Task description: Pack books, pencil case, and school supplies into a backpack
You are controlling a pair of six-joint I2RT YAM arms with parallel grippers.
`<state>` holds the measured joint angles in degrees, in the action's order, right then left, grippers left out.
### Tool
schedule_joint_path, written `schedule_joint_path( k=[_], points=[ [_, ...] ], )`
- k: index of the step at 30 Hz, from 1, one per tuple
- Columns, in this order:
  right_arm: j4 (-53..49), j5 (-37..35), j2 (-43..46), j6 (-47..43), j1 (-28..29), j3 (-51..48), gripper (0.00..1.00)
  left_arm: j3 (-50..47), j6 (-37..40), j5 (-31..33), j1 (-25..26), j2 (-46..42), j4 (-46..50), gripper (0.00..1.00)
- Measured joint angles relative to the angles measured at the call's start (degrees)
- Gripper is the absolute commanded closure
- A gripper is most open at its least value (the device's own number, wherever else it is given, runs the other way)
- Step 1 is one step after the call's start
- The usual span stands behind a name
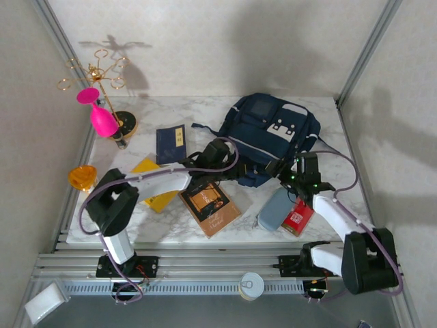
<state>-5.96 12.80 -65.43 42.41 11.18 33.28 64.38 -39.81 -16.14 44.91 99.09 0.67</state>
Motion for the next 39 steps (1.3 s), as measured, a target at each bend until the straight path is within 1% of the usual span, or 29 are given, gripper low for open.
schedule_joint_path(
  k=[2,5,7,13,18,26,29,34,39],
  points=[
    [-3.72,-0.22,0.35,-1.64,0.07,2.86,0.26,-2.36,-0.57,0.90,0.00,-1.90,-0.85,0.62],
    [-7.19,0.94,-1.99,-3.39,1.31,7.76,0.28,-4.22,-1.27,2.38,-0.02,-2.32,-2.51,0.67],
    [-8.48,1.62,-4.68,-4.39,3.26,11.30,0.28,-5.46,-2.34,3.45,-0.28,-2.27,-3.54,0.73],
    [-9.51,3.78,-14.19,-6.75,6.23,19.23,0.28,-5.27,-4.11,4.00,-1.31,0.98,-8.48,0.78],
    [-9.75,5.38,-19.32,-7.32,6.40,21.16,0.27,-3.63,-4.37,4.13,-1.64,4.44,-9.64,0.80],
    [-8.85,8.72,-27.82,-7.32,7.26,24.48,0.26,-3.63,-4.39,4.42,-2.38,7.32,-10.91,0.82],
    [-8.22,10.99,-30.18,-7.65,7.50,25.75,0.26,-3.63,-4.44,4.42,-2.78,7.91,-11.93,0.82],
    [-4.09,16.79,-29.24,-8.20,7.74,25.75,0.24,-3.65,-4.48,4.44,-3.06,8.24,-12.90,0.83],
    [-0.63,22.77,-24.92,-9.01,8.20,24.44,0.24,-4.61,-4.90,4.37,-3.39,8.50,-14.60,0.84]
  ],
)
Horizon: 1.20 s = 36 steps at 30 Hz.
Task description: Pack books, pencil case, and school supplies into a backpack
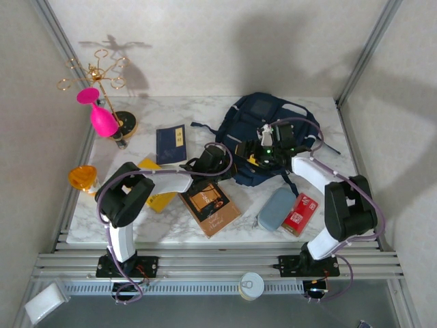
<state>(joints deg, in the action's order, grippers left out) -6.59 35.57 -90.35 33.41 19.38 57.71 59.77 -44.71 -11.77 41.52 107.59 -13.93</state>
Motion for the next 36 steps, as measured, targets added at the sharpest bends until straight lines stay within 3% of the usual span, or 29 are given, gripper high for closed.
schedule_joint_path(
  k=[6,10,15,22,28,36],
  points=[
    [2.54,5.46,5.64,-0.22,0.00,-6.84,0.25,-5.33,-0.13,0.33,-0.15,-3.89,-1.42,0.79],
    [-0.79,3.74,6.12,-0.46,-0.42,-7.80,0.24,-7.89,-0.13,0.81,-0.44,-6.62,-0.76,0.79],
    [-4.98,-2.84,4.83,-1.20,-1.90,-2.10,0.23,-7.96,-0.22,0.70,-0.48,-6.78,-0.81,0.79],
    [-7.02,-7.17,-4.50,-4.46,-1.73,4.39,0.22,-8.96,-0.79,1.18,-0.48,-9.81,-1.03,0.78],
    [-9.66,-7.48,-10.75,-7.06,-0.87,9.51,0.22,-8.96,-0.96,1.36,-0.48,-9.90,-1.01,0.76],
    [-12.37,-4.39,-9.55,-11.91,3.67,10.84,0.22,-9.03,-0.72,2.86,-0.57,-10.34,-0.07,0.74]
  ],
)
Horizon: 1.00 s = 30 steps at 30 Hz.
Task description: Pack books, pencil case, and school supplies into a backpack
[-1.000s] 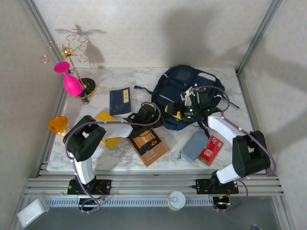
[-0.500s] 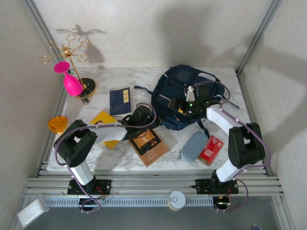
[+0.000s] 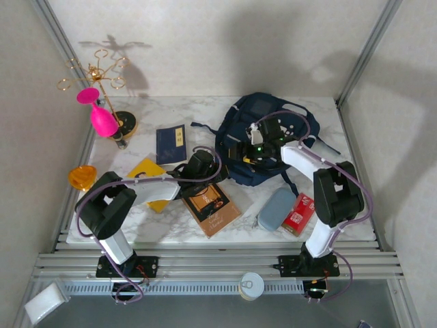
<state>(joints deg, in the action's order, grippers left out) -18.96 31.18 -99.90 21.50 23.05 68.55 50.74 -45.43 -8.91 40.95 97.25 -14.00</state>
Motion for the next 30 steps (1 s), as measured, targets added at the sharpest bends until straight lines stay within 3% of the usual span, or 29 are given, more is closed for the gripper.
schedule_joint_path(
  k=[10,16,23,30],
  points=[
    [-4.00,1.42,13.25,-2.49,4.09,-10.38,0.21,-1.49,0.61,1.38,-0.57,-2.84,1.68,0.73],
    [-4.87,-1.03,19.61,-0.15,2.47,-13.35,0.20,-1.33,2.47,2.32,0.72,-3.37,2.08,0.67],
    [-1.22,-2.73,28.87,11.52,-7.28,-21.66,0.30,7.37,16.65,1.38,6.54,-0.83,4.90,0.60],
    [6.58,-4.39,30.84,27.65,-9.40,-31.30,0.30,18.64,29.86,0.98,8.74,7.96,11.34,0.58]
  ],
)
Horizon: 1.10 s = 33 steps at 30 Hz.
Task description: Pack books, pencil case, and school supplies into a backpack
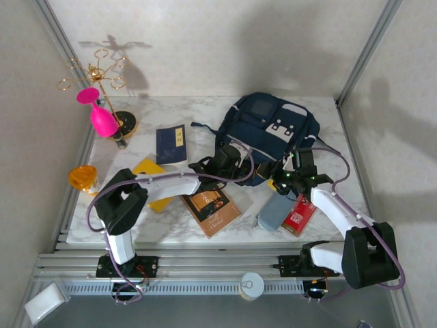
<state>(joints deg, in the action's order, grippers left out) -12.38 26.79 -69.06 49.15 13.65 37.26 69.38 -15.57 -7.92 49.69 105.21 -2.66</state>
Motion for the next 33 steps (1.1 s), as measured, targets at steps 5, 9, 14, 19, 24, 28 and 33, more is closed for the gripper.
schedule_joint_path(
  k=[5,9,14,19,24,28,33],
  points=[
    [4.87,-3.15,0.35,9.42,-1.49,-2.36,0.30,2.86,4.70,0.04,0.00,4.15,4.83,0.58],
    [7.74,-5.42,0.61,13.68,-2.05,-3.23,0.30,6.47,6.95,0.70,0.00,7.04,7.04,0.58],
    [11.10,-6.34,0.20,17.18,-2.05,-4.35,0.29,9.90,8.79,1.86,0.00,9.73,8.52,0.63],
    [13.44,-7.89,-1.81,20.15,-2.05,-6.60,0.30,12.59,10.25,1.77,0.00,12.35,8.98,0.75],
    [15.37,-10.03,-4.50,21.18,-2.16,-6.62,0.33,12.72,11.61,1.70,0.00,12.39,8.98,0.88],
    [17.20,-10.80,-7.54,21.31,-2.16,-6.40,0.41,12.81,12.81,1.77,0.04,12.37,9.51,1.00],
    [17.55,-12.28,-9.84,20.04,-2.73,-5.07,0.64,12.92,13.33,2.47,0.09,11.93,10.54,1.00]
  ],
)
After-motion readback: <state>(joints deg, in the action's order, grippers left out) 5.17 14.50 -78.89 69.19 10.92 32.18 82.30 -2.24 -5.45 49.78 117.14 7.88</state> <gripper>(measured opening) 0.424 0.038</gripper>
